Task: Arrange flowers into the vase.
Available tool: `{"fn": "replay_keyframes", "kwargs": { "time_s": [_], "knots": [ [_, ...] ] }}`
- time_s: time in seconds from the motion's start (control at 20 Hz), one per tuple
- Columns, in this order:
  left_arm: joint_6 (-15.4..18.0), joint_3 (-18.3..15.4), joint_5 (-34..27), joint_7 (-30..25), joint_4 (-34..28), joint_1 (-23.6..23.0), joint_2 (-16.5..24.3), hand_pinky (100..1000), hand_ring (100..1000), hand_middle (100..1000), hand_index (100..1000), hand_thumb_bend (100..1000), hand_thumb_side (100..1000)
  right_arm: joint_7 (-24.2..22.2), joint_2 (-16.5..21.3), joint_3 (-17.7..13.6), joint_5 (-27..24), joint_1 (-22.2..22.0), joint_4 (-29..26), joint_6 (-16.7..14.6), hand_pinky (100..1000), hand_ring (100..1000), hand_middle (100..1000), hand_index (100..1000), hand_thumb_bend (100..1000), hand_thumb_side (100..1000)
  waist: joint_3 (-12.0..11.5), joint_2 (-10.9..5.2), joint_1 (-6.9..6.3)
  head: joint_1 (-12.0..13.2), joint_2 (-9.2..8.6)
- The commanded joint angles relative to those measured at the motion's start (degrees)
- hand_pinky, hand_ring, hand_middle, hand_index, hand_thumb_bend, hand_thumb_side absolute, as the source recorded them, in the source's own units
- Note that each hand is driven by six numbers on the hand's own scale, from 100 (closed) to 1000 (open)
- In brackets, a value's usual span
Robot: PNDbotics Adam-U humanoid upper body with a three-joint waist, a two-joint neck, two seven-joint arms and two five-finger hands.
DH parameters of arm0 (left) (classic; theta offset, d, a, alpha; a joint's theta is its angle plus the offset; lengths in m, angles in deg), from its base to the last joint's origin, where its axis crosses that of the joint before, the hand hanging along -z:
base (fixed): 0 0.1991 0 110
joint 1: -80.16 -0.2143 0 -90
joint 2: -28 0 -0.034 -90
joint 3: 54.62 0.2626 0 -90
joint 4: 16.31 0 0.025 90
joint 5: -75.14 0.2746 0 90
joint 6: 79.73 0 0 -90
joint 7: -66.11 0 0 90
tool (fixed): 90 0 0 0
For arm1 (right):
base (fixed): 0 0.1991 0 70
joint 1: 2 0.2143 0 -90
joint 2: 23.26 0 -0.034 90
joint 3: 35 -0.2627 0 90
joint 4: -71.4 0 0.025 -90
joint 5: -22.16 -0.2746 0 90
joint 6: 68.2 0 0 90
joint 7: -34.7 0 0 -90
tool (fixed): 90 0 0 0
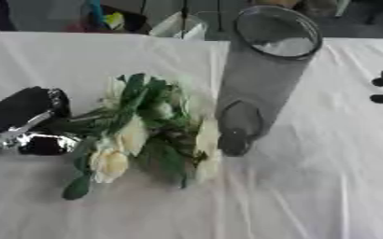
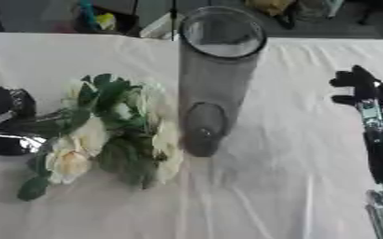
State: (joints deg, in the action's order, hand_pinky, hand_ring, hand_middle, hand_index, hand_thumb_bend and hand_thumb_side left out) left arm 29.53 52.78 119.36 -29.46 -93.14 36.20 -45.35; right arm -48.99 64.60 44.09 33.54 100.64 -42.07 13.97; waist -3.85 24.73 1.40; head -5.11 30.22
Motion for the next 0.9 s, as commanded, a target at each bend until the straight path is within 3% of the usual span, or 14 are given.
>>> {"fn": "replay_keyframes", "kwargs": {
  "time_s": [0.05, 0.45, 0.9],
  "knots": [
    [-1.1, -2.1, -1.9, 1.0, -3.1, 0.2, 3.3, 100, 100, 100, 100, 100, 535, 0.0, 0.6, -0.6, -0.3, 0.3, -1.1, -0.2, 714, 1000, 676, 789, 100, 1000, -0.1, -0.70, 0.08, -0.4, -0.04],
    [-4.6, -4.6, -5.9, 0.9, -10.5, -2.2, 7.1, 100, 100, 100, 100, 100, 504, 0.4, 0.7, -0.8, -0.4, 0.2, -1.1, -0.3, 714, 1000, 677, 789, 100, 1000, -0.4, -0.93, 0.13, -1.1, 0.23],
    [-9.6, -8.2, -11.4, 3.0, -17.9, -3.5, 7.8, 100, 100, 100, 100, 100, 500, 0.5, 0.7, -1.0, -0.4, 0.1, -1.1, -0.2, 715, 1000, 677, 789, 100, 1000, -1.4, -1.41, 0.02, -1.3, -1.49]
  ]
}}
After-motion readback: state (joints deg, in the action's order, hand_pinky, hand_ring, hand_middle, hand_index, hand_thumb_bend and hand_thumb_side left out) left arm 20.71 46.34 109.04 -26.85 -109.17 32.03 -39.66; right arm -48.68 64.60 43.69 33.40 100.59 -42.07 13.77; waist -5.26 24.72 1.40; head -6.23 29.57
